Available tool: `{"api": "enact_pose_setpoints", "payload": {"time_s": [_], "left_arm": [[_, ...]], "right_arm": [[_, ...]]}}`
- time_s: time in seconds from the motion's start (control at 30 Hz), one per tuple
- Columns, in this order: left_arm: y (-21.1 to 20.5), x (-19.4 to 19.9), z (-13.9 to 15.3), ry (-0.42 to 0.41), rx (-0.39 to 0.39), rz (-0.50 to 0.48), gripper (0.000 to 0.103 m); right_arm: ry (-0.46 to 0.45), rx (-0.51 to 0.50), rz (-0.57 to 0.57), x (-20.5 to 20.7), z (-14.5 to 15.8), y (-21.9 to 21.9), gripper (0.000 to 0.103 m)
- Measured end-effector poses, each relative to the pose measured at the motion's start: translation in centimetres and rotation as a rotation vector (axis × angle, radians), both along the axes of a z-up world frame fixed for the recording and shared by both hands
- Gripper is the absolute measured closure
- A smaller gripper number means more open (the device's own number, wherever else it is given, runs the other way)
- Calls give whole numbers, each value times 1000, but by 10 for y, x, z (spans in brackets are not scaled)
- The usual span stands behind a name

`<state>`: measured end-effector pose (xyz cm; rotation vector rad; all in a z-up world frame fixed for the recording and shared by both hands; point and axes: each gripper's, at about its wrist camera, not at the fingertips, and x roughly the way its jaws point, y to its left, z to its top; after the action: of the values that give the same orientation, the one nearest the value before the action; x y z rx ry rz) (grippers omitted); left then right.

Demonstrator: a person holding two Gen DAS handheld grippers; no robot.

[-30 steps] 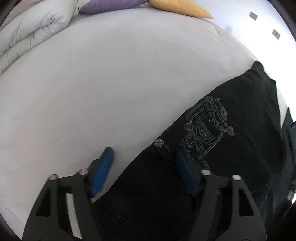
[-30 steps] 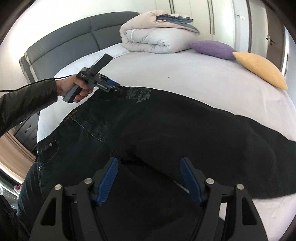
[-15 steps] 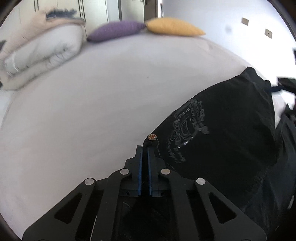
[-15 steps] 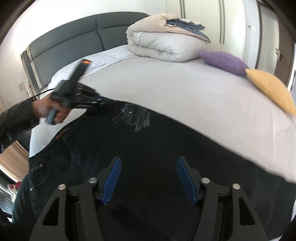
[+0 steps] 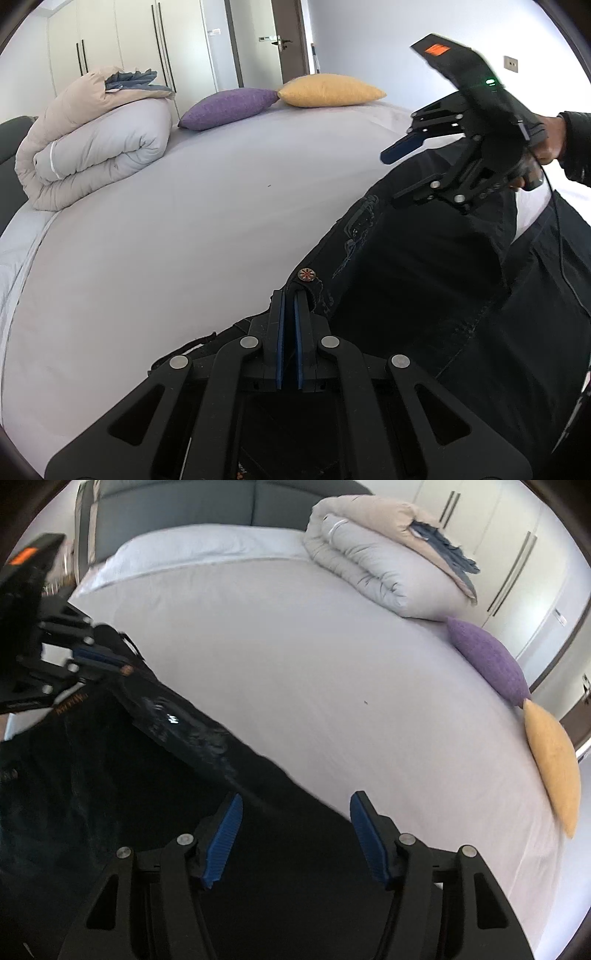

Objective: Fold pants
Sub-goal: 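Lift the waistband with both grippers and fold the jeans in half lengthwise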

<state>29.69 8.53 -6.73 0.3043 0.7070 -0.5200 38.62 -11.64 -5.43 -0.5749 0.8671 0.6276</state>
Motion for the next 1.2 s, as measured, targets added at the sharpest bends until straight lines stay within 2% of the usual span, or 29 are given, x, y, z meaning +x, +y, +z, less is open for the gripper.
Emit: {"api": "enact_pose_setpoints", "payload": {"time_s": [0.1, 0.13, 0.17, 0.23, 0.47, 0.6, 0.7, 0.77, 0.87, 0.93, 1.1, 1.2], "left_arm": [[2, -3, -1, -2, -10, 3, 100], [0, -5, -1, -2, -14, 4, 100], [-1, -5, -1, 0, -19, 5, 100], [-3, -19, -1, -1, -27, 7, 100], [4, -40, 4, 6, -67, 25, 100], [9, -62, 4, 32, -109, 40, 100], [13, -84, -2, 70, -130, 57, 100], [18, -98, -8, 98, -146, 77, 100], [28, -123, -17, 126, -159, 102, 100], [31, -140, -20, 128, -147, 111, 100], [33, -191, -31, 121, -71, 80, 100], [36, -220, -40, 132, -47, 52, 100]], "right_arm": [[46, -1, 11, 10, -5, 3, 44], [64, -6, 13, 11, -7, 5, 58], [80, -11, 10, 12, -9, 6, 78], [90, 15, -10, 11, -7, 5, 93], [126, 168, -151, -22, 6, 3, 97], [198, 349, -237, -50, 6, 13, 97], [262, 419, -231, -81, -6, 30, 97], [286, 425, -223, -95, -13, 42, 97], [274, 400, -215, -117, -19, 49, 97], [225, 346, -187, -131, -15, 54, 97], [-21, -1, 30, -206, -14, 87, 97], [-104, -151, 115, -248, -27, 95, 97]]}}
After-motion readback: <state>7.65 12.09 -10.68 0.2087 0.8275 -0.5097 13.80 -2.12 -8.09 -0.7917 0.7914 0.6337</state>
